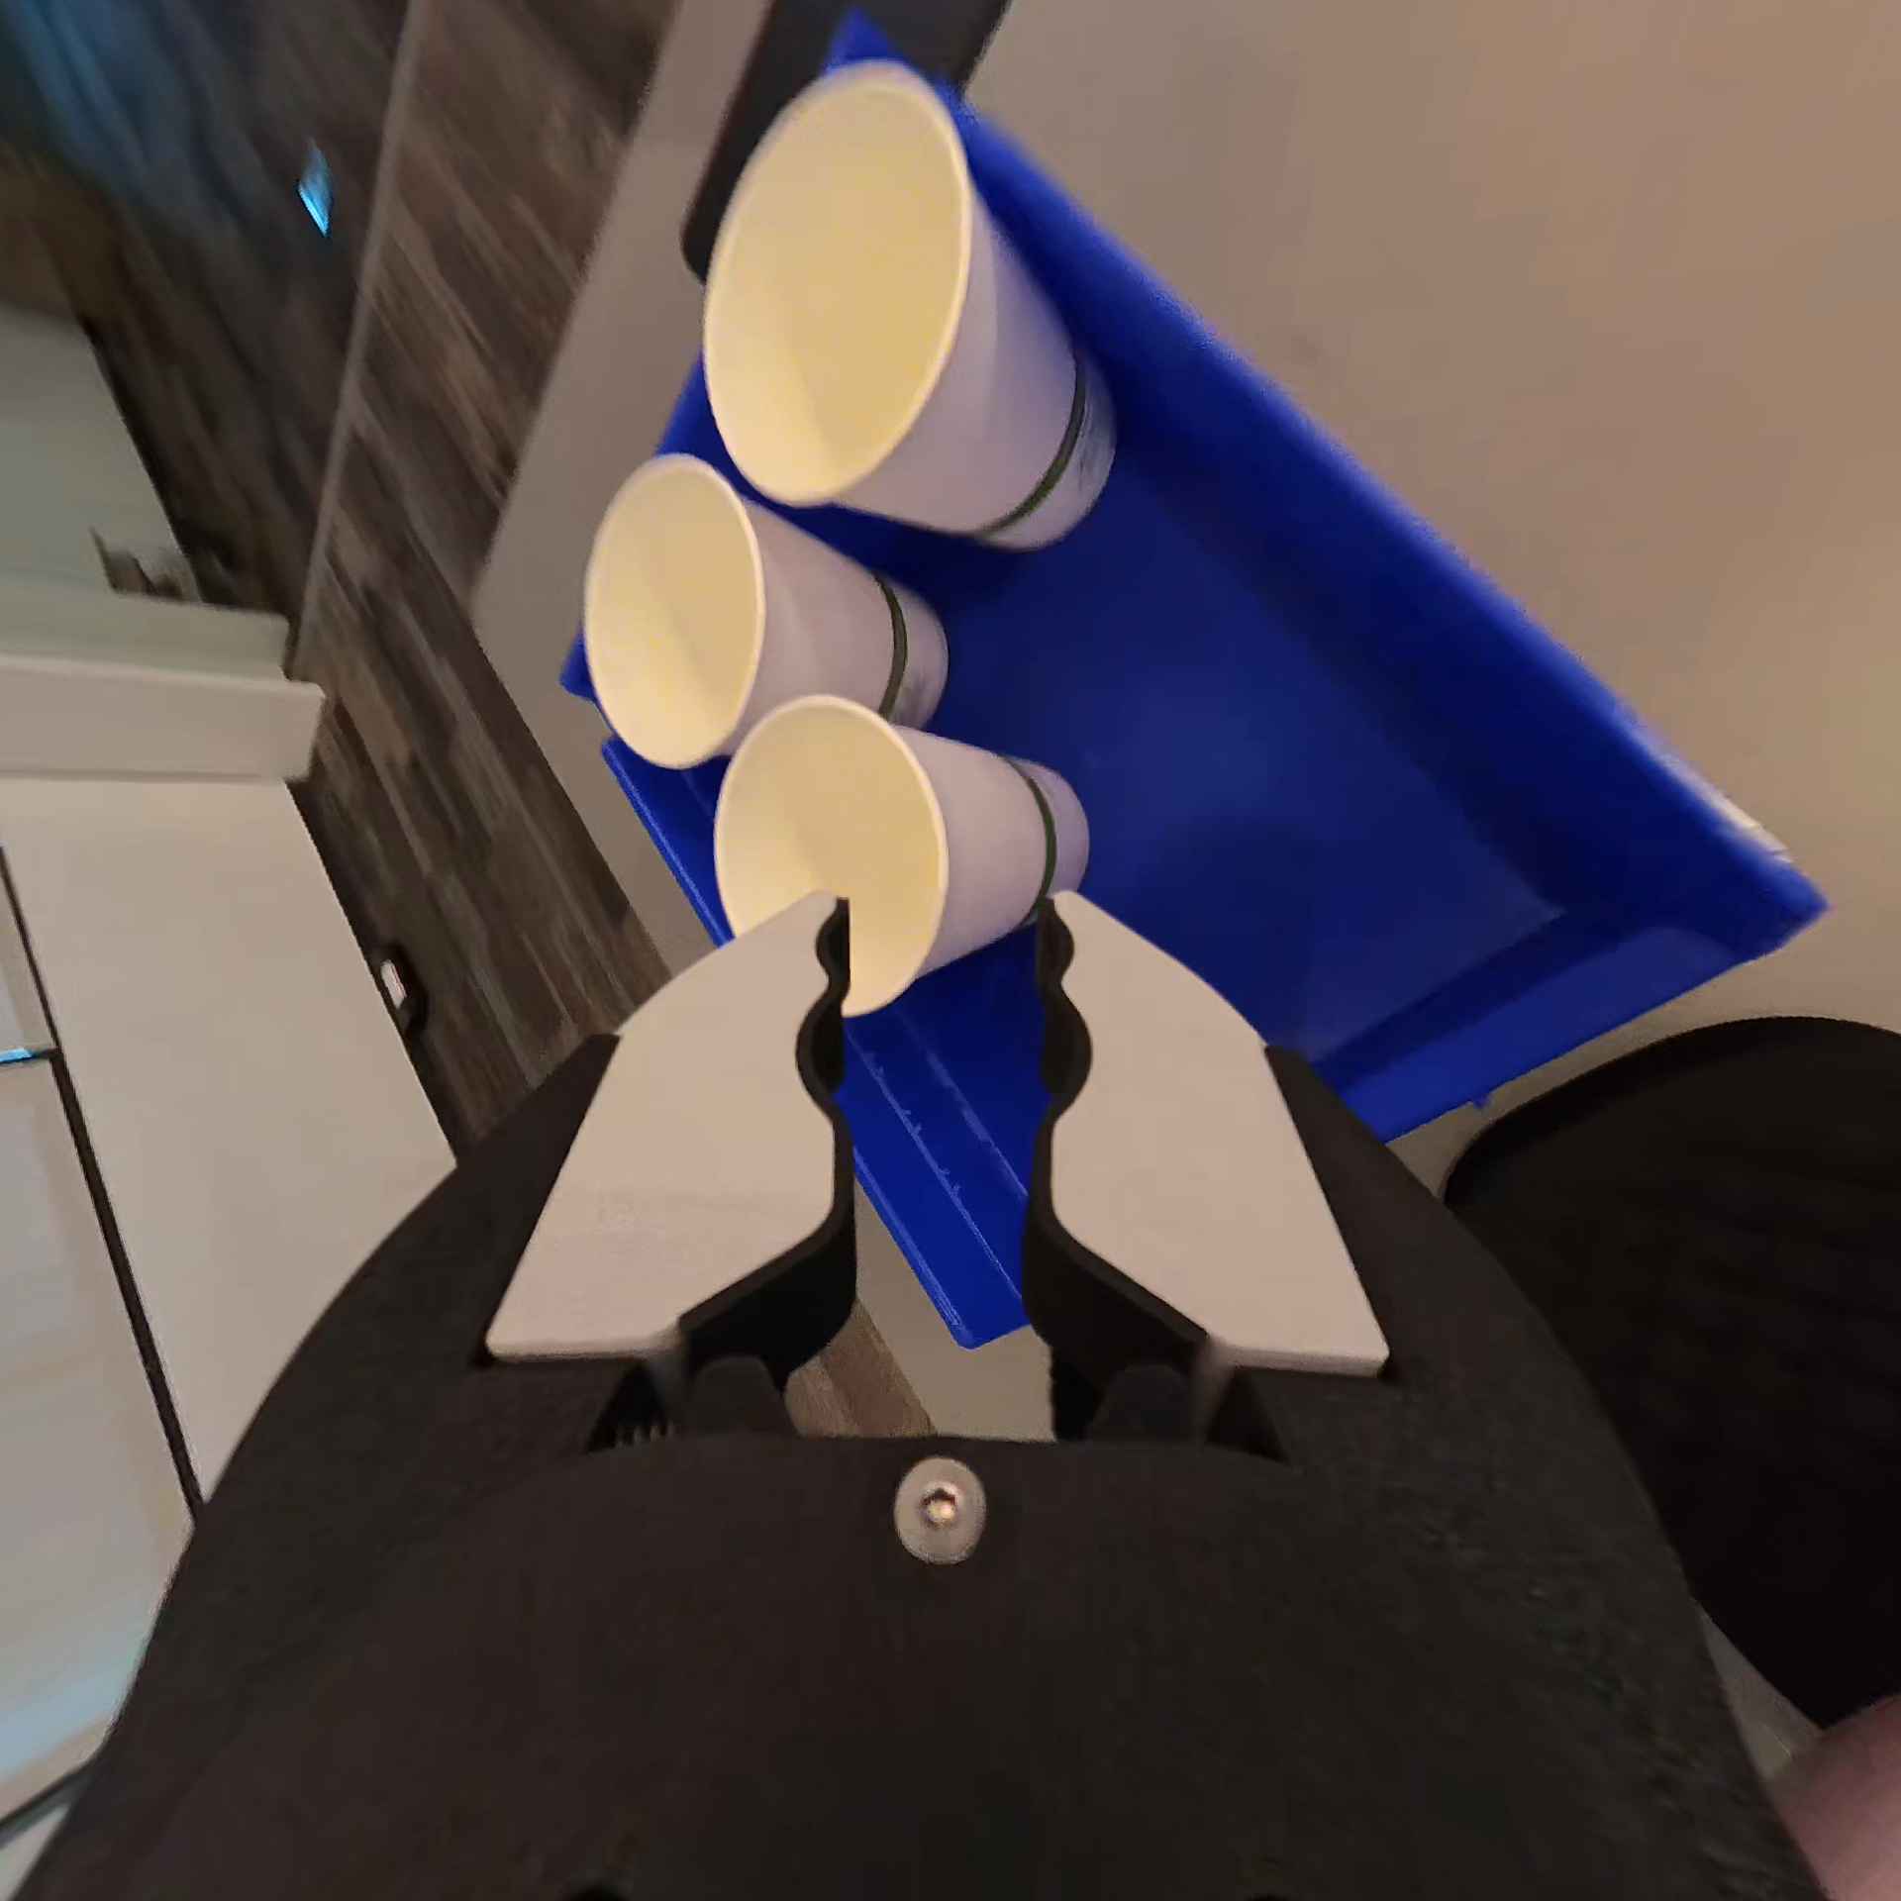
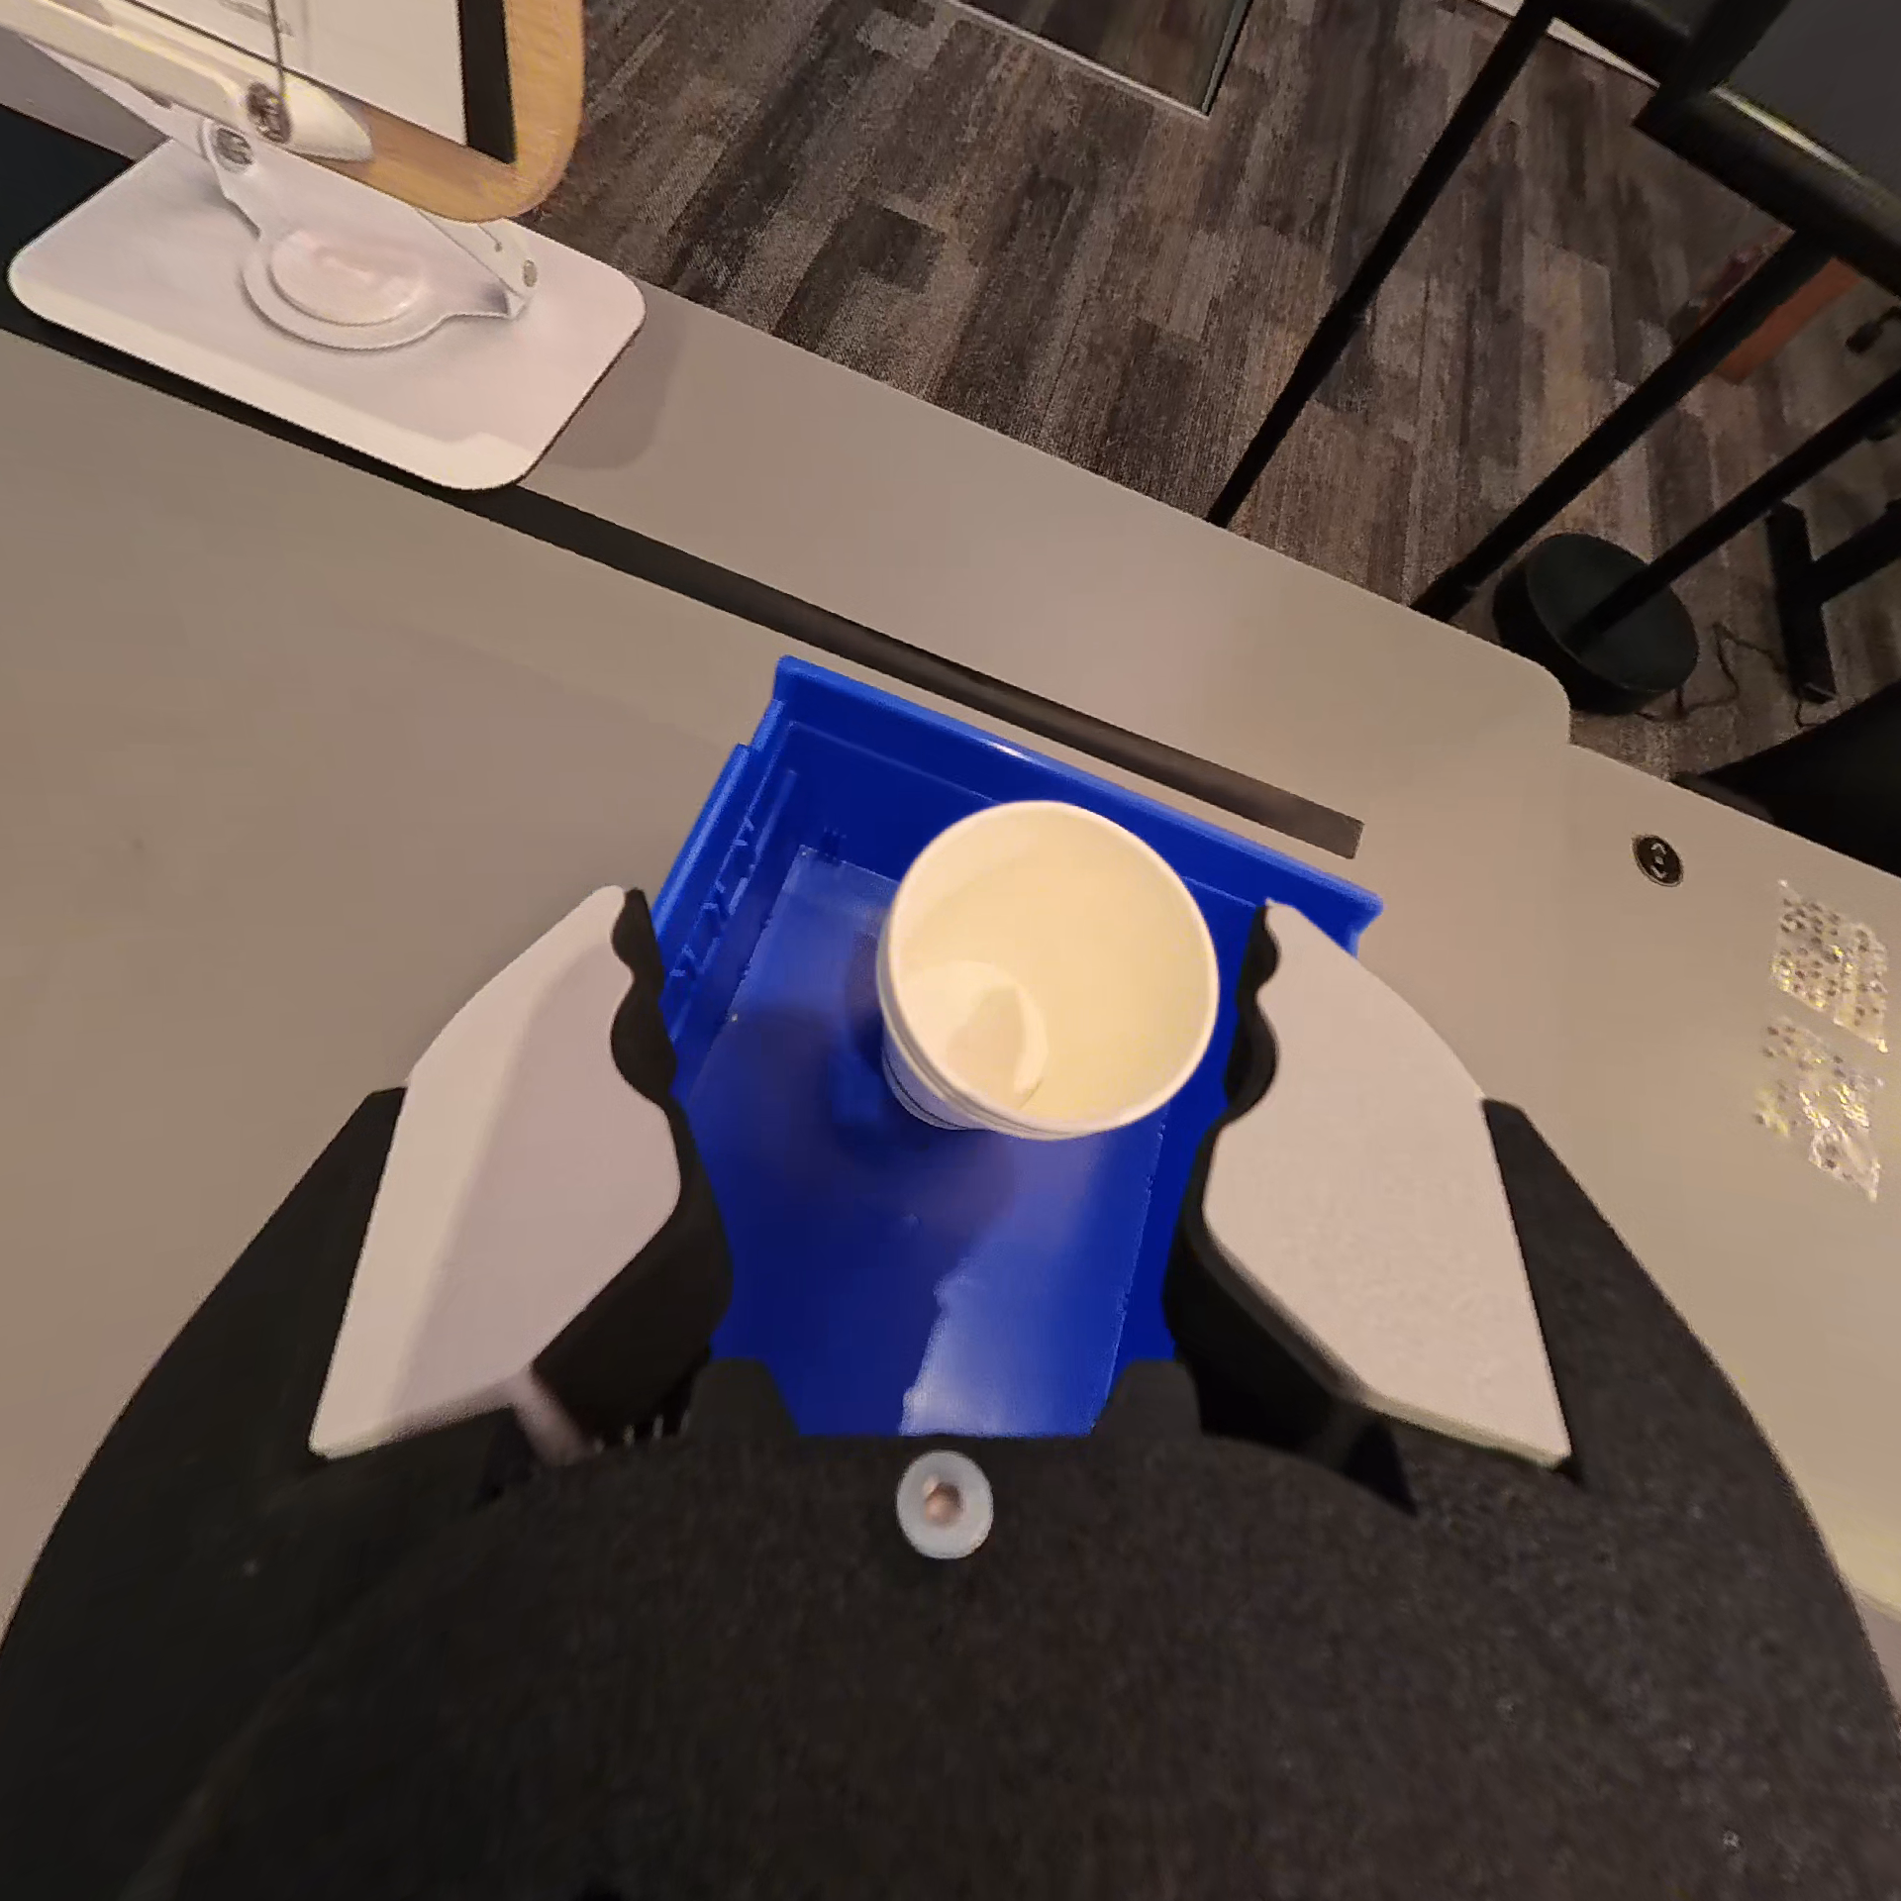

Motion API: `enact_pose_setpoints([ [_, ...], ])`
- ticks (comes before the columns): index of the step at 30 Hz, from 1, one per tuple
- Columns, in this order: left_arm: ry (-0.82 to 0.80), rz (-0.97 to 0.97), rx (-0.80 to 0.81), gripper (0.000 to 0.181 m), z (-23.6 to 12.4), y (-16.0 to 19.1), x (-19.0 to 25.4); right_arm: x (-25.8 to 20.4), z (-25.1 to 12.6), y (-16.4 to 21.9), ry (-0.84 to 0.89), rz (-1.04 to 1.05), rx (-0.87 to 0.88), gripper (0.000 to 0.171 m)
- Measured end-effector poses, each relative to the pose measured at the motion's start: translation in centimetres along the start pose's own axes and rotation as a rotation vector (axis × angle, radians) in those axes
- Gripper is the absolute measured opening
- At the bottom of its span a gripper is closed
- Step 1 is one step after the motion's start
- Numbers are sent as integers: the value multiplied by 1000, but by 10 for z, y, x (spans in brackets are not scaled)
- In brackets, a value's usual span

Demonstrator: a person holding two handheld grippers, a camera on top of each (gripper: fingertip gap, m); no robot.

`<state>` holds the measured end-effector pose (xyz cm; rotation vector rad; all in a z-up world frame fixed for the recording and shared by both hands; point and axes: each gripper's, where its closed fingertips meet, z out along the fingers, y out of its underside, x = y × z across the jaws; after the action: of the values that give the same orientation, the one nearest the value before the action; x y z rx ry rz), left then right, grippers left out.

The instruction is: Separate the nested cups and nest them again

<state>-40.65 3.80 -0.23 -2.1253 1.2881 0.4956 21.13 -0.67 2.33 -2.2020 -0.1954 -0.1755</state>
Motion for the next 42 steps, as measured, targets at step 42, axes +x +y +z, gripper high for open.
enact_pose_setpoints([
  [42, -17, 218, 373, 4, -76, -86, 42, -46, -12, -30, -59, -154, 78, 100],
])
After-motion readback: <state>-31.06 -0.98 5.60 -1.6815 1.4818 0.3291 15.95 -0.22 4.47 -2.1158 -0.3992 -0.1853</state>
